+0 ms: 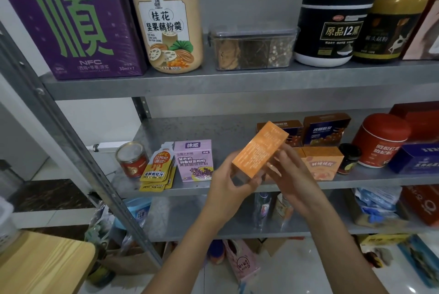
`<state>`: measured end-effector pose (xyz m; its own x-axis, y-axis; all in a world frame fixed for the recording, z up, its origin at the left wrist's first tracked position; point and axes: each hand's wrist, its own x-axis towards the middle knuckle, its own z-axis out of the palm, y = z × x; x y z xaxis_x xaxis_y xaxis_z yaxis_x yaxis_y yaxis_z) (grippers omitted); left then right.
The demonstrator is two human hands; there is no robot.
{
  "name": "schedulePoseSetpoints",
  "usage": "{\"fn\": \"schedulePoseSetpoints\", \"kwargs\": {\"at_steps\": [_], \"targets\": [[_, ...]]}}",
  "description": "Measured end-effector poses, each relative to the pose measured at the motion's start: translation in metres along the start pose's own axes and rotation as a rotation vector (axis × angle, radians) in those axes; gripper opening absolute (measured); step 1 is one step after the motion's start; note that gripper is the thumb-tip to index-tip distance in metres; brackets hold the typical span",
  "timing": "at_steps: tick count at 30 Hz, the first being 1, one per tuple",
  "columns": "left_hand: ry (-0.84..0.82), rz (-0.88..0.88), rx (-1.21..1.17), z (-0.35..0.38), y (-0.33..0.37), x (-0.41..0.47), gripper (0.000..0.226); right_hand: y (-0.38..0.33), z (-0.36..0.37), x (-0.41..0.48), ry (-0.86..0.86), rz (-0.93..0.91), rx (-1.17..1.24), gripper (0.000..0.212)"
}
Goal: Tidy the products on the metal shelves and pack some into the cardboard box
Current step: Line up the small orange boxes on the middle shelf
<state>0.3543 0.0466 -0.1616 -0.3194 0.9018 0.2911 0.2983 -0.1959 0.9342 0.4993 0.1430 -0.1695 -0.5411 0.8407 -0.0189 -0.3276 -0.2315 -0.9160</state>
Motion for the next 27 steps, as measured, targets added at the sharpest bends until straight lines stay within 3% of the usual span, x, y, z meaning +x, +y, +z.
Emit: {"fn": "schedulePoseSetpoints", "kwargs": {"at_steps": [6, 11, 14, 16, 18, 20, 23, 27], "targets": [[0.004, -0.082, -0.161, -0.009, 0.001, -0.008, 0.051, 0.016, 0.001, -0.005, -0.029, 0.098, 0.195, 0.093], [0.109, -0.146, -0.191, -0.010, 0.006, -0.015, 0.084, 0.025, 0.008, -0.009, 0.098, 0.100, 0.202, 0.098], [0.158, -0.201, -0.190, -0.012, 0.010, -0.016, 0.044, 0.028, 0.012, -0.011, 0.138, 0.134, 0.190, 0.104], [0.237, -0.294, -0.276, -0.008, 0.012, -0.019, 0.023, 0.028, 0.017, -0.014, 0.159, 0.179, 0.189, 0.091], [0.332, -0.438, -0.417, -0.005, 0.010, -0.022, 0.021, 0.024, 0.023, -0.018, 0.184, 0.206, 0.211, 0.062], [0.396, -0.573, -0.562, -0.005, 0.009, -0.023, 0.017, 0.021, 0.026, -0.021, 0.135, 0.255, 0.173, 0.047], [0.438, -0.702, -0.645, -0.009, 0.008, -0.023, 0.016, 0.018, 0.027, -0.026, 0.040, 0.396, -0.135, 0.047], [0.378, -0.821, -0.667, -0.011, 0.011, -0.025, 0.021, 0.020, 0.025, -0.027, 0.133, 0.419, -0.325, 0.045]]}}
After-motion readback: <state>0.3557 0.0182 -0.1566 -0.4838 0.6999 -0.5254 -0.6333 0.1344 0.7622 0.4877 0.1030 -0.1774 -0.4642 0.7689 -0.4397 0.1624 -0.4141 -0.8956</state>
